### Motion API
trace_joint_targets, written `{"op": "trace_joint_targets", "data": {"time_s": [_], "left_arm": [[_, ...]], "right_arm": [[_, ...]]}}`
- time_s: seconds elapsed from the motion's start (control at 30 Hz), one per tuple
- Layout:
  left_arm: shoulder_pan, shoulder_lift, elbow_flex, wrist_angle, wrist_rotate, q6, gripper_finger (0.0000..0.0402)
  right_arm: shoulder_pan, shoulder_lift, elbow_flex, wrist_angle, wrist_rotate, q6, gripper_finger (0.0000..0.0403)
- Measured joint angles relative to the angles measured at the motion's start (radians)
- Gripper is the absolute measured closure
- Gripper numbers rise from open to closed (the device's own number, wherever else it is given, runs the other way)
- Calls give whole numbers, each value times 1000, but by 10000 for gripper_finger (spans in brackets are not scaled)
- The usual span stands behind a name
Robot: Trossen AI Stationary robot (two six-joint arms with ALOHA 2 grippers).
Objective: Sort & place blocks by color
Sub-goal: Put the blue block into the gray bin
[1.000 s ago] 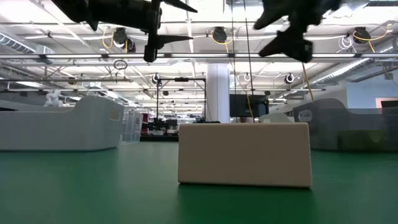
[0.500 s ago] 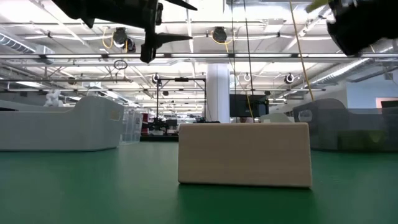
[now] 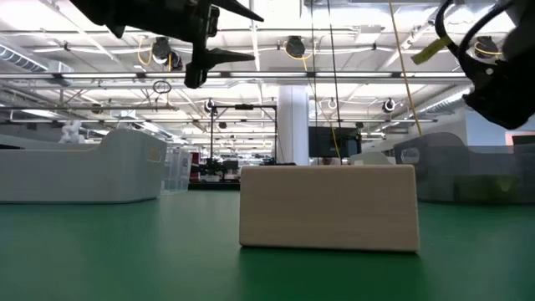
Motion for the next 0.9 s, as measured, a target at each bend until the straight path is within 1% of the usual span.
{"op": "trace_joint_targets", "data": {"time_s": [0.07,0.2,0.37,0.53,0.77,0.9], "left_arm": [[-4,0,0,-5,0,8,146],[-8,0,0,-7,1,31,146],[-7,0,0,-11,1,26,146],[-7,0,0,-11,1,26,146],[-7,0,0,-12,1,26,146],[-7,0,0,-16,1,29,146]], "right_arm": [[1,17,0,1,-29,-13,184],[10,26,0,-11,-22,-19,184],[16,26,0,-10,58,3,184],[25,28,0,-9,55,6,184],[60,28,0,-6,56,54,184],[77,31,0,-5,86,59,184]]}}
